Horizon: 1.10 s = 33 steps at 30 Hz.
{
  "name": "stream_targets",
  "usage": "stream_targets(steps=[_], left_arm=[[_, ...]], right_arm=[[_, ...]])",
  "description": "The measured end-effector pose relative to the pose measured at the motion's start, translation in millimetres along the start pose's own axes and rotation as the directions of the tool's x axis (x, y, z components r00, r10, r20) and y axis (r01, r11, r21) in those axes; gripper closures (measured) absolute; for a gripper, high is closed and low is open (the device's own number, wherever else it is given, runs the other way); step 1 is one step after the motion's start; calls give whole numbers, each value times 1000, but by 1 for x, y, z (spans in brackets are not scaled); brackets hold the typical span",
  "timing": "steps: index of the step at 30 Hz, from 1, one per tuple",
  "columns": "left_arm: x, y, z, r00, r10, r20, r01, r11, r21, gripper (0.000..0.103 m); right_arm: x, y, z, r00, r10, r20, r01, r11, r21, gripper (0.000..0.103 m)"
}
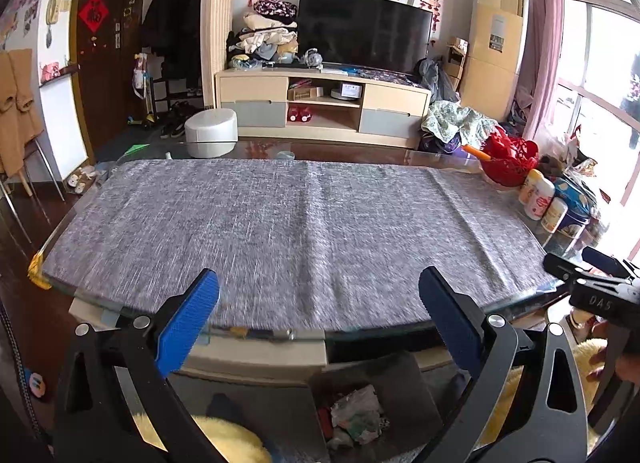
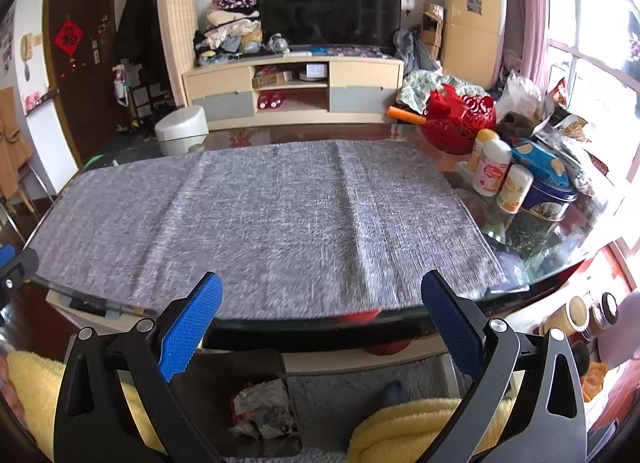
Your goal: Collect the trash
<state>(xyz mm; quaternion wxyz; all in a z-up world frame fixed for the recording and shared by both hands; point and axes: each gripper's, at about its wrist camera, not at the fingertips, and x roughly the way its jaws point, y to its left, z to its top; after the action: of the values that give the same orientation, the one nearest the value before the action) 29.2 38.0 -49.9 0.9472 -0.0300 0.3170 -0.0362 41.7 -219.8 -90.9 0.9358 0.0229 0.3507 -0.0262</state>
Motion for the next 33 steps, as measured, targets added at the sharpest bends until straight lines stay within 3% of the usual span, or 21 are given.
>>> stream_targets(steps=[3,6,10,16,22,25,27,33], left_arm=[[29,33,19,1000,6,-2,-7,1000,-25,8],[76,87,42,995,102,-19,-103,993,-55,8],[154,166,71,964,248,-101,-257,962,-95,8],[240,238,89,948,262,-178,-297,932,-206,8],[305,259,80,919,264,-293,-329,922,-202,8],[314,253,85,916,266,-301,-326,930,-168,8],[316,246,86,899,308,-312,-359,925,-122,7],[312,252,85,903,293,-314,-350,926,-142,7]], right_arm=[[49,-24,30,999,-31,-33,31,999,-14,3],[108,-63,62,993,-111,-33,112,993,28,3],[188,-103,91,988,-116,-104,126,987,100,3],[264,-133,102,983,-114,-141,146,959,242,3],[300,-137,99,963,-159,-218,212,945,250,2],[304,-132,100,957,-175,-231,227,948,223,2],[303,-131,99,957,-173,-231,226,947,226,2],[302,-134,97,957,-173,-233,226,947,228,2]])
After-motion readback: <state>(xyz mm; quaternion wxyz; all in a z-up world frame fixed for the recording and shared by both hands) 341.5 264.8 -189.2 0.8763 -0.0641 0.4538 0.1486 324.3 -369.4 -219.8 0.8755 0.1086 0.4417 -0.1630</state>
